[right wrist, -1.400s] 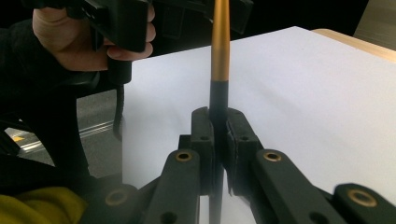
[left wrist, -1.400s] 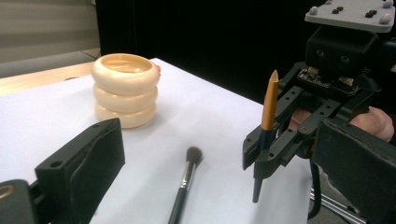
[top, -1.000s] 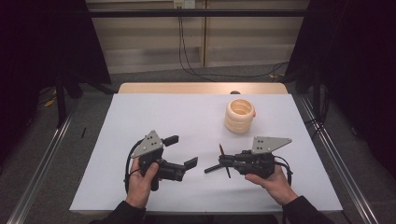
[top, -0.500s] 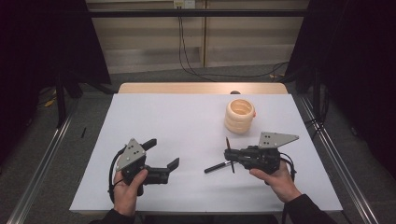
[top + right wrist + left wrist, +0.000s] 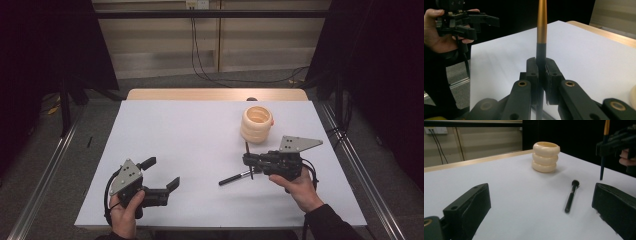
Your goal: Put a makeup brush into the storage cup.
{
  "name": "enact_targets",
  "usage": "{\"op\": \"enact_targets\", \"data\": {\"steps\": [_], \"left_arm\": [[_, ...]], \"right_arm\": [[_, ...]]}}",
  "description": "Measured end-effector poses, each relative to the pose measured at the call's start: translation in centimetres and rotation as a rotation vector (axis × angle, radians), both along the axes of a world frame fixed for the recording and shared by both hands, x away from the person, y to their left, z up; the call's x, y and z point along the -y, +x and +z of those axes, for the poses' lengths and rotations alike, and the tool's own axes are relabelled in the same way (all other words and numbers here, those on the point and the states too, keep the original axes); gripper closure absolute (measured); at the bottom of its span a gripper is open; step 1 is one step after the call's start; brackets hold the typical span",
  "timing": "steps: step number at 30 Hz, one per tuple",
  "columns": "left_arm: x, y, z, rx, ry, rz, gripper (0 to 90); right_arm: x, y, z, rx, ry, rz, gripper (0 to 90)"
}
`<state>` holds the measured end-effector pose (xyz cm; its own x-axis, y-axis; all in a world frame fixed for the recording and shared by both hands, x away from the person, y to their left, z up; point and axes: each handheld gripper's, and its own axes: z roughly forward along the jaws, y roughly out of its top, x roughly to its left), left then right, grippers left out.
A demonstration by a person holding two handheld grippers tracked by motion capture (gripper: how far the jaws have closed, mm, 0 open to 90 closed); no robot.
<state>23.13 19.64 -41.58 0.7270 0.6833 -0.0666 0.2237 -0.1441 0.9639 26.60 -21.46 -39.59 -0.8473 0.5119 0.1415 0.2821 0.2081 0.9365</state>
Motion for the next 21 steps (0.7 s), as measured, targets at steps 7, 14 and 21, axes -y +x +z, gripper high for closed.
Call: {"op": "enact_targets", "data": {"steps": [7, 14, 21], "left_arm": [[-1.3, -0.1, -0.6, -0.043, -0.054, 0.044, 1.7], [-2.2, -0.4, -0.2, -0.026, -0.074, 0.063, 1.3], [-2.0, -0.5, -0.8, -0.017, -0.032, 0.063, 1.7]], "right_arm": [[0.9, 1.2, 1.0, 0.008, 0.012, -0.042, 83.3], [1.8, 2.1, 2.0, 0.031, 0.026, -0.093, 83.3], [2.0, 3.3, 2.8, 0.044, 0.027, -0.122, 83.3]]}}
